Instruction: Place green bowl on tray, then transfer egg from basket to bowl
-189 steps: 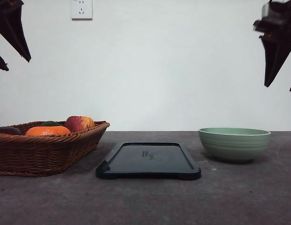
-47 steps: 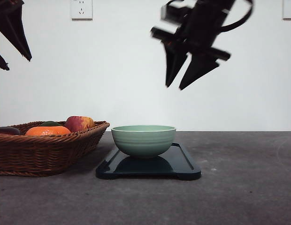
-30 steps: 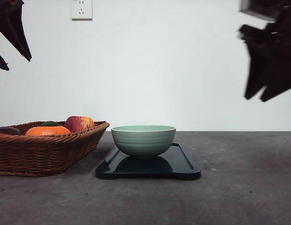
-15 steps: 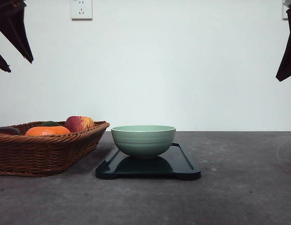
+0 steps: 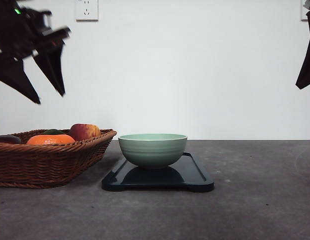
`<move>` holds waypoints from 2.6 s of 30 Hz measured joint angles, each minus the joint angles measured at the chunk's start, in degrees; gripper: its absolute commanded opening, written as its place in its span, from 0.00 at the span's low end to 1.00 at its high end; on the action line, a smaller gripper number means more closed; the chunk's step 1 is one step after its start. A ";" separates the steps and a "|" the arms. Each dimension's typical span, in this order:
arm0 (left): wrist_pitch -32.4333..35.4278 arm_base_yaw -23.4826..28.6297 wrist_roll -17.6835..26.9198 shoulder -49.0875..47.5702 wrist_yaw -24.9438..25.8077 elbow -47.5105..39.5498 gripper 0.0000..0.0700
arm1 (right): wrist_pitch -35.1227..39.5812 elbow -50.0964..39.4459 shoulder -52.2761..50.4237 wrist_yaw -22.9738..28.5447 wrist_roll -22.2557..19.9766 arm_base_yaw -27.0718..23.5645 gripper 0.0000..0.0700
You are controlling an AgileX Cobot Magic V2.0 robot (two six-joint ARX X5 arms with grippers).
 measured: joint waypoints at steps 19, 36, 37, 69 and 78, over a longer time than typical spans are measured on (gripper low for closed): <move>5.14 -0.53 4.35 11.95 -5.55 2.89 0.58 | 0.32 0.00 0.00 0.65 0.00 0.00 0.31; 5.92 -0.53 4.35 16.62 -5.70 3.03 0.58 | 0.35 0.00 0.00 1.60 0.00 0.00 0.31; 5.89 -0.53 4.35 17.14 -5.70 3.03 0.58 | 0.35 0.00 0.00 1.60 0.00 0.00 0.31; 1.83 -0.53 4.09 18.31 -5.72 5.72 0.25 | 0.35 0.00 0.00 1.66 0.04 0.00 0.31; -6.11 -0.53 4.09 18.28 -5.72 10.60 0.25 | 0.35 0.00 0.00 1.66 0.04 0.00 0.31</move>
